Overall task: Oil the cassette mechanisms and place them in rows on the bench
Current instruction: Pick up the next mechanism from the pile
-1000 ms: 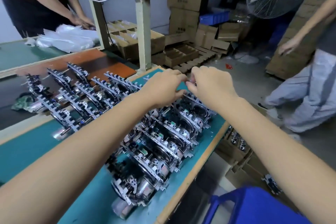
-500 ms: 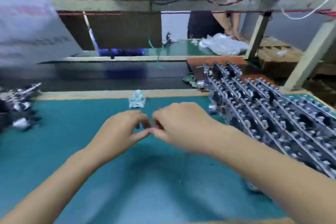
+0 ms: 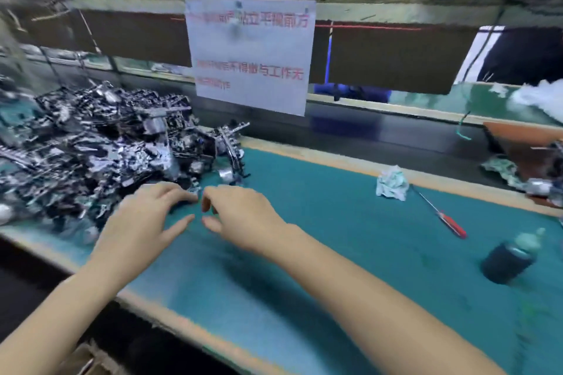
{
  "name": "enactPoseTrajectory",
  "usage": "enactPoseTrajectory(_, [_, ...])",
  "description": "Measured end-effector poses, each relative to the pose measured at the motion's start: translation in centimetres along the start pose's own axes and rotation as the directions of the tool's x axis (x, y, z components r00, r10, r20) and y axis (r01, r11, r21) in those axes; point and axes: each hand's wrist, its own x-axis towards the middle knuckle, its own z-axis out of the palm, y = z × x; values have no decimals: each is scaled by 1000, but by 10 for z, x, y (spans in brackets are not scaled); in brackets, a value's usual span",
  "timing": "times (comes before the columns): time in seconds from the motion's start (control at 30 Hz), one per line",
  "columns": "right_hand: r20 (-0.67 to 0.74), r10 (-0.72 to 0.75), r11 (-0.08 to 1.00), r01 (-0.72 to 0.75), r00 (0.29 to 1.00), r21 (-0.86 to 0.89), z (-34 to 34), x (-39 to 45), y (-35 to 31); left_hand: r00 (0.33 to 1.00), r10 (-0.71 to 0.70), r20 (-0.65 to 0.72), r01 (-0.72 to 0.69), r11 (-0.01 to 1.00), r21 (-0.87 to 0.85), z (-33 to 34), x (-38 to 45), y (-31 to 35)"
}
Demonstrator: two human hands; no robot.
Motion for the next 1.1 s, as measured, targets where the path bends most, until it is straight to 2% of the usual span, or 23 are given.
enactPoseTrajectory(0.1, [-80,90,976,-72,993,203,11,38,-16,986,-91,-138,101,993,65,-11,3,-29])
enactPoseTrajectory(0.2, [-90,224,918,-179,970,354,17,75,-28,954,-222,-199,251,959,131,-13,15,-51])
enactPoseTrajectory(0.3, [-45,369,821,-303,928,484,22,102,-31,907,-404,-121,411,911,35,-11,33,-69])
enactPoseTrajectory(0.4, [20,434,758,-378,900,532,29,118,-30,866,-500,12,500,865,-35,-8,50,-84])
enactPoseTrajectory(0.53, [61,467,704,-413,882,579,34,127,-28,854,-516,61,518,855,-25,-7,64,-91])
enactPoseTrajectory(0.63, [-31,488,745,-398,872,535,30,132,-28,843,-533,66,532,846,29,-9,73,-92])
enactPoseTrajectory(0.7, [-83,494,749,-375,866,546,23,141,-28,850,-523,63,525,851,-15,-14,83,-94])
enactPoseTrajectory(0.8, [-53,519,712,-398,853,579,11,159,-29,840,-540,60,540,820,-187,-20,101,-93])
enactPoseTrajectory(0.87, [-46,530,689,-398,847,607,7,166,-32,845,-534,28,530,830,-174,-21,108,-91])
enactPoseTrajectory(0.97, [-34,489,663,-347,871,663,5,171,-38,846,-533,-14,531,844,-83,-20,115,-92])
enactPoseTrajectory(1.1, [-2,425,702,-329,905,632,1,177,-39,839,-543,-45,535,837,-118,-19,121,-99])
